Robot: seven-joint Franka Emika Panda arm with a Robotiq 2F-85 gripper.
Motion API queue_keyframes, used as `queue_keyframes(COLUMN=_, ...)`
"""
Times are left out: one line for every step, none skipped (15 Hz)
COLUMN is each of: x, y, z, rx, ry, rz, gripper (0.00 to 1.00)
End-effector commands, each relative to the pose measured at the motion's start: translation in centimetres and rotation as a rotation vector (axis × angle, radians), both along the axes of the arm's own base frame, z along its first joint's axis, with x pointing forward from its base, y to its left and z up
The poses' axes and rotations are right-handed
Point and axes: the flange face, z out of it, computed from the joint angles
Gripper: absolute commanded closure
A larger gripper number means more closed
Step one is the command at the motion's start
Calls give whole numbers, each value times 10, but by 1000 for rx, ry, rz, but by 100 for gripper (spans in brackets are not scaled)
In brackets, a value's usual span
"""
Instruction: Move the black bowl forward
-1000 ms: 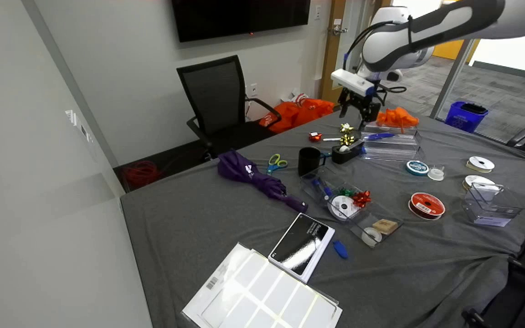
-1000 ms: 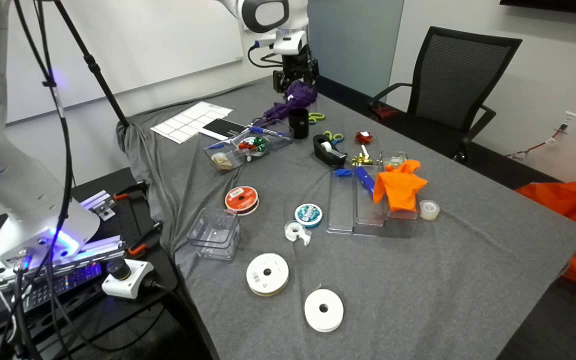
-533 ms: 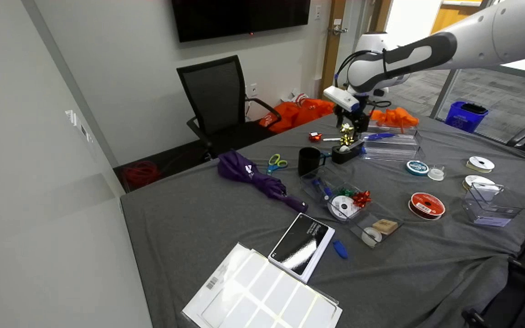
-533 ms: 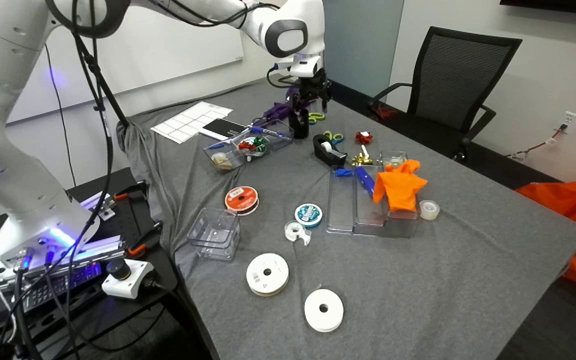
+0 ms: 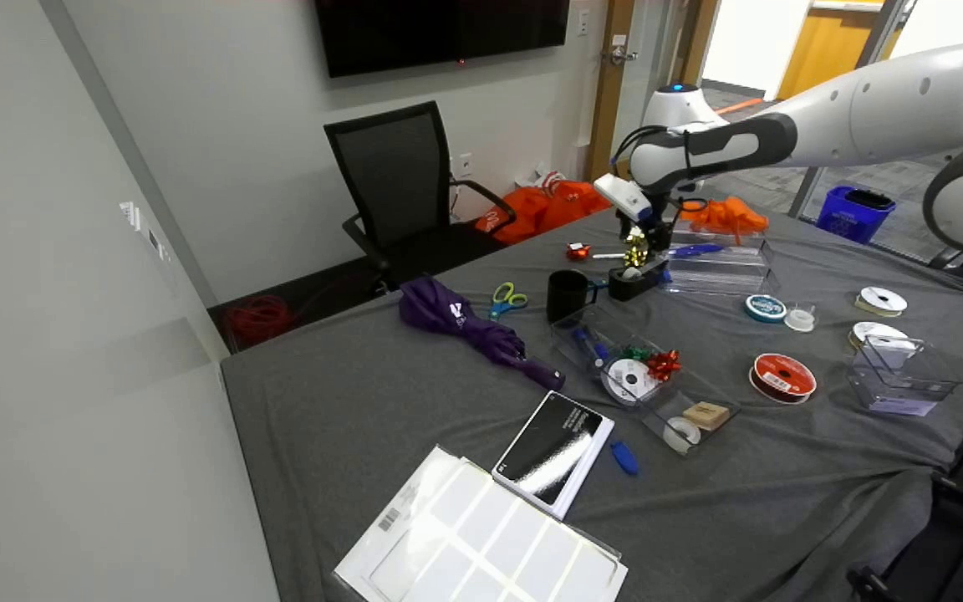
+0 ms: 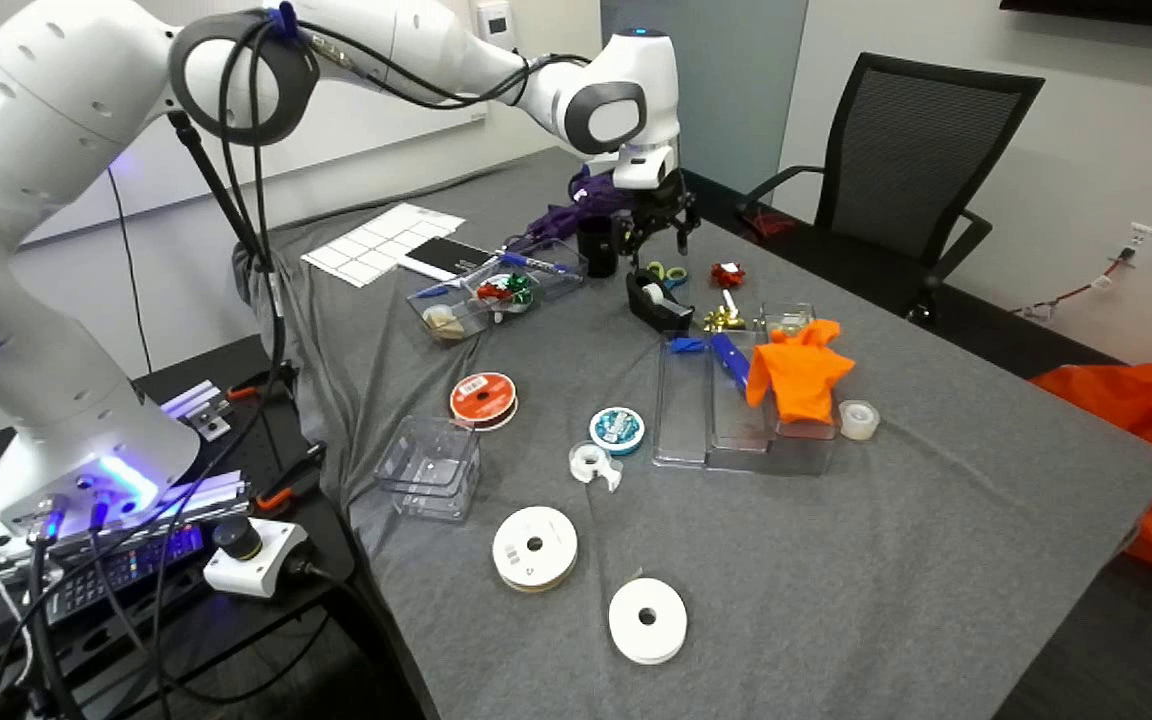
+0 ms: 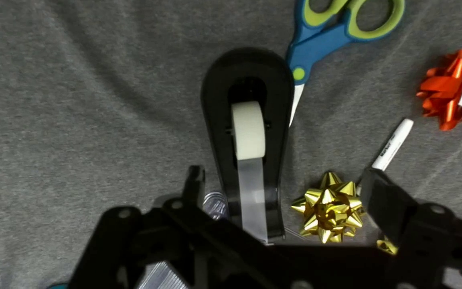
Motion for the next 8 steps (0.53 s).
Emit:
queue_keyframes(x=8, y=-7, z=-14, rx=-52, ry=41, rz=-18, gripper=0)
queue_keyframes(x=7, y=-7, z=-17, rx=-60, ry=58, rz=-16, gripper=0)
queue_keyframes(x=8, y=-7, z=-19, rx=-64, ry=68, rz=-11, gripper=0)
queue_keyframes(x=8, y=-7, z=-21, rx=-63, ry=79, rz=-4, gripper=0)
queue_keyframes(x=8, y=-7, z=-21, rx=-65, ry=84, rz=-1, gripper=0)
queue_keyframes(x=8, y=-7, z=-23, rx=-65, ry=93, rz=3, gripper=0)
queue_keyframes(x=9, y=-7, z=-23, rx=-65, ry=96, rz=5, gripper=0)
queue_keyframes(x=9, y=-6, z=-24, rx=-64, ry=101, rz=10, gripper=0)
